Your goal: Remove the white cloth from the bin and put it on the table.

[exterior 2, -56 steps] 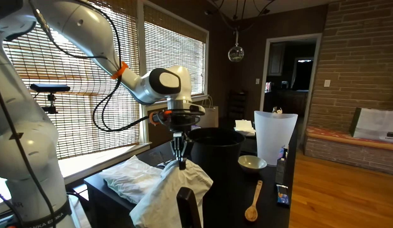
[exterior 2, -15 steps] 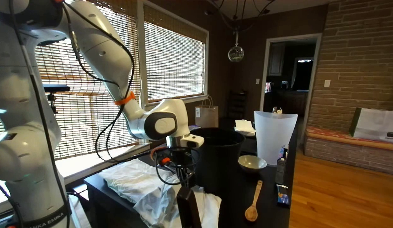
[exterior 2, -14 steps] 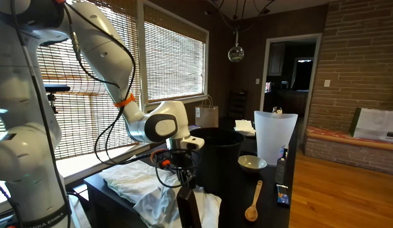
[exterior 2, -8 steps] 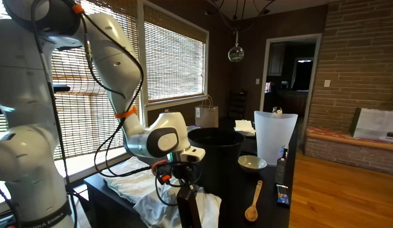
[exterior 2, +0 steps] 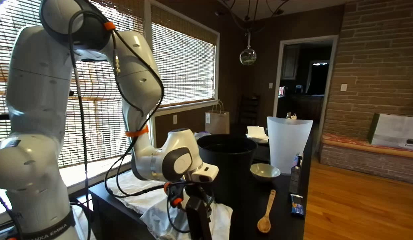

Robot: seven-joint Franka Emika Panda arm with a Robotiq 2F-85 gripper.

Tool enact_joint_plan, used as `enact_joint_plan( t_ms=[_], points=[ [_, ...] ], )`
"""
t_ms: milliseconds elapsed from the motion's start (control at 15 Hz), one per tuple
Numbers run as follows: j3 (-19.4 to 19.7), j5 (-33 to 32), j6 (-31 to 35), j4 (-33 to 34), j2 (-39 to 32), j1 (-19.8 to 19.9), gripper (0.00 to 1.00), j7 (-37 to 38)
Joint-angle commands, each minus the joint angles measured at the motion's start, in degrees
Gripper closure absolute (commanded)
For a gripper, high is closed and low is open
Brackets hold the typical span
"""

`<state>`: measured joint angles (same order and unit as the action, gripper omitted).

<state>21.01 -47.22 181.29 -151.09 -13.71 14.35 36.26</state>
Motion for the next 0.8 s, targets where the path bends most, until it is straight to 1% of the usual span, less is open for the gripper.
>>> enact_joint_plan(
  t_ms=[0,200,400,533,733],
  points=[
    [8.0,-3.5,3.9,5.5,-7.0,-7.2,1.00,5.8],
    [13.4,-1.7,6.6,7.4,-11.9,-13.2,1.00,7.3],
    [17.4,0.1,9.6,8.2,-17.1,-18.4,1.00,8.7],
    [19.7,1.5,11.5,9.3,-20.6,-21.3,1.00,9.4],
    [23.5,4.3,14.1,10.9,-23.9,-24.9,1.00,9.4]
  ],
)
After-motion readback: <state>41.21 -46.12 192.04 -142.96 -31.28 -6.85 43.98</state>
